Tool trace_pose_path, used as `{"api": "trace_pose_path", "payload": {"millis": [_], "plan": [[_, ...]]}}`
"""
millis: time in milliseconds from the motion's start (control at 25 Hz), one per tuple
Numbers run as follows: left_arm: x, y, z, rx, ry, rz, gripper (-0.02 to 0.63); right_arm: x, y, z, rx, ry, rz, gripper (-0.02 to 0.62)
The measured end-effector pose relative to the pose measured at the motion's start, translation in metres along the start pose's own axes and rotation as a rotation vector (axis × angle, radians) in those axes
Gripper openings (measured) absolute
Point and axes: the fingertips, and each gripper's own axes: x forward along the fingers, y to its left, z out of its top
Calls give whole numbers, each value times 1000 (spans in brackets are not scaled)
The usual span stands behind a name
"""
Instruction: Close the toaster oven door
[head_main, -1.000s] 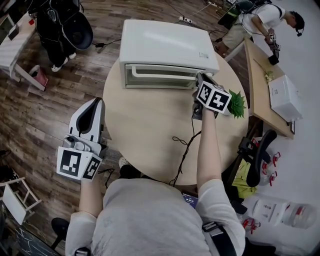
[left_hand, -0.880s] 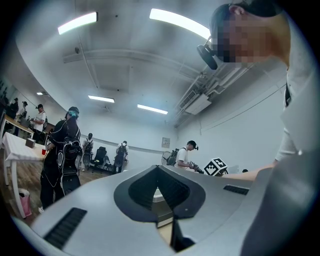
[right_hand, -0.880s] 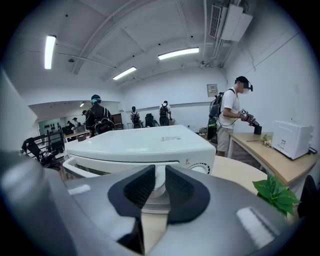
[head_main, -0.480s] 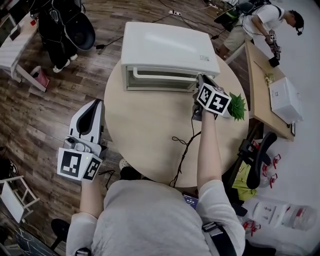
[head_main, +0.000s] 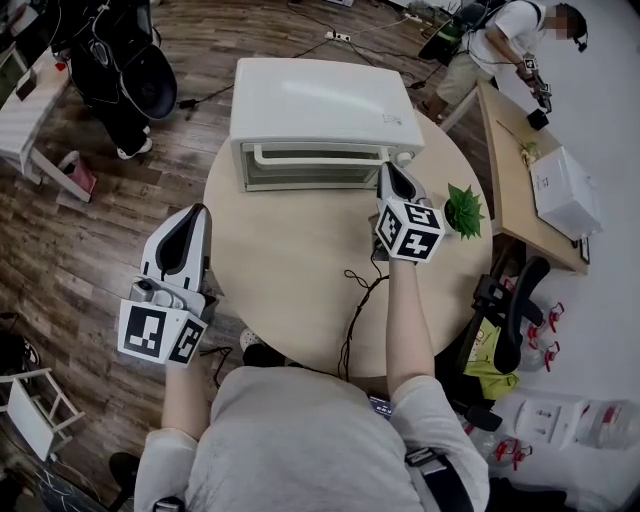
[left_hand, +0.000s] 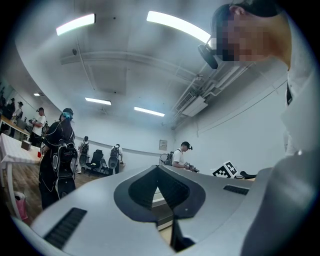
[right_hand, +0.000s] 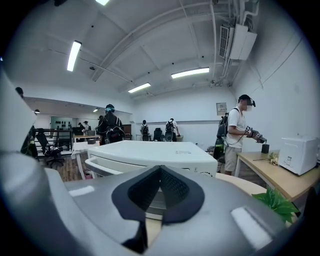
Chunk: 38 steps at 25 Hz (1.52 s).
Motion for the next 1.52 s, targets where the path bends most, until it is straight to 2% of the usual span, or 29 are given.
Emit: {"api": "trace_pose_path", "payload": {"millis": [240,680,1000,1280,1520], "plan": [[5,-17,7,7,-16,-34,8,-37,22,12,-8,-65,50,11],[6,-48,15,17,-43,-85,8,-105,44,38,-28,-174,87,11],[1,-69,20,20,-58,-113,8,-149,48,51,-66,-224,82,11],[-6,-86,24,27,-69,-125,8,-180,43,52,-32,-263,75,11],[-13,-100,28,32,-78,-122,8,-204,38,58,-42,-293,63,11]]}}
